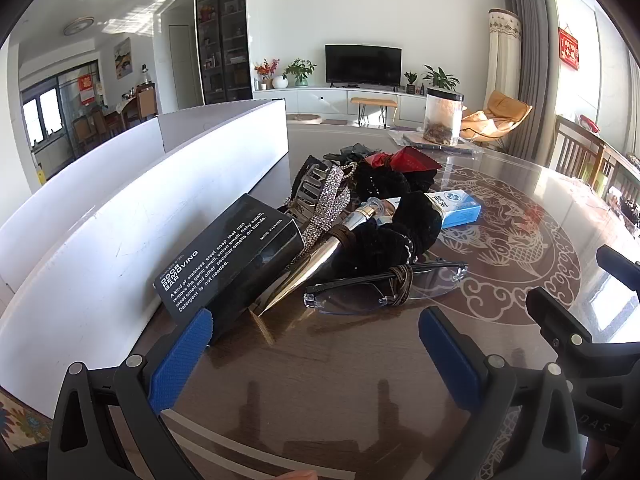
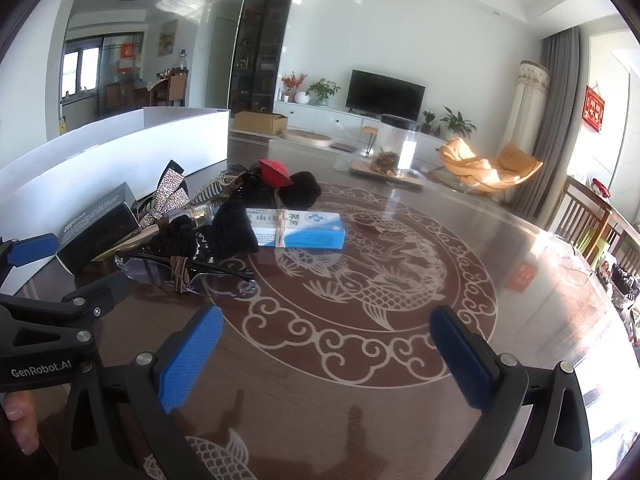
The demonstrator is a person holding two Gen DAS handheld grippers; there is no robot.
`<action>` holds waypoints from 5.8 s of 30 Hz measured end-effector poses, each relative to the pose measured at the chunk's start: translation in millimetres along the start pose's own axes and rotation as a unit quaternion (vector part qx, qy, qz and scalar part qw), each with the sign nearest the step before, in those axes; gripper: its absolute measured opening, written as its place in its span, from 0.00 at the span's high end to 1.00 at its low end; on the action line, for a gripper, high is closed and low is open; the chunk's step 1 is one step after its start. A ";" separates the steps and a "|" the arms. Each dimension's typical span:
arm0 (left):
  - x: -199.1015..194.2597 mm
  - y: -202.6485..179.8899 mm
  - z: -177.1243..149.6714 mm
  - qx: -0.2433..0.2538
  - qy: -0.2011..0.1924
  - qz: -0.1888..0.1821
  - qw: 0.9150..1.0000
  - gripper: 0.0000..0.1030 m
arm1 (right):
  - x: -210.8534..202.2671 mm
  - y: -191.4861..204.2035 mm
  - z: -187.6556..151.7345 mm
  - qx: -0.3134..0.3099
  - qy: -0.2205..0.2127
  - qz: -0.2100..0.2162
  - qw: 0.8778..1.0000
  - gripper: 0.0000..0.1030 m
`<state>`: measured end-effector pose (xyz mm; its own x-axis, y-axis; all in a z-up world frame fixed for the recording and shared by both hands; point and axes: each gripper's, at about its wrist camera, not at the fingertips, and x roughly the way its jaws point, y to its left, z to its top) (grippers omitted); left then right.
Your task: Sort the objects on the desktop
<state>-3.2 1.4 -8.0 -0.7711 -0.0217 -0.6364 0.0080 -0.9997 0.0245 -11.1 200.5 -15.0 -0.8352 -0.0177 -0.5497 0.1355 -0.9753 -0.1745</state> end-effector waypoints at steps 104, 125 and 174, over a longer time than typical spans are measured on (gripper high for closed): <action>11.9 -3.6 -12.3 0.026 0.058 0.044 0.997 0.00 | 67.1 -20.9 -8.4 0.060 0.171 0.015 0.983 0.00; 19.7 -5.5 -14.6 0.028 0.082 0.050 0.995 0.00 | 72.1 -26.6 -10.2 0.078 0.179 0.033 0.980 0.00; 15.3 -16.0 23.1 0.150 0.102 -0.102 0.978 0.00 | 70.3 -26.7 -10.3 0.079 0.177 0.035 0.980 0.00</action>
<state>-29.8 17.4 -0.3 -0.5939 0.1448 -0.7914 -0.3440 -0.9349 0.0871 -67.9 227.5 -57.5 -0.5852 -0.0358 -0.8101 0.0784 -0.9968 -0.0126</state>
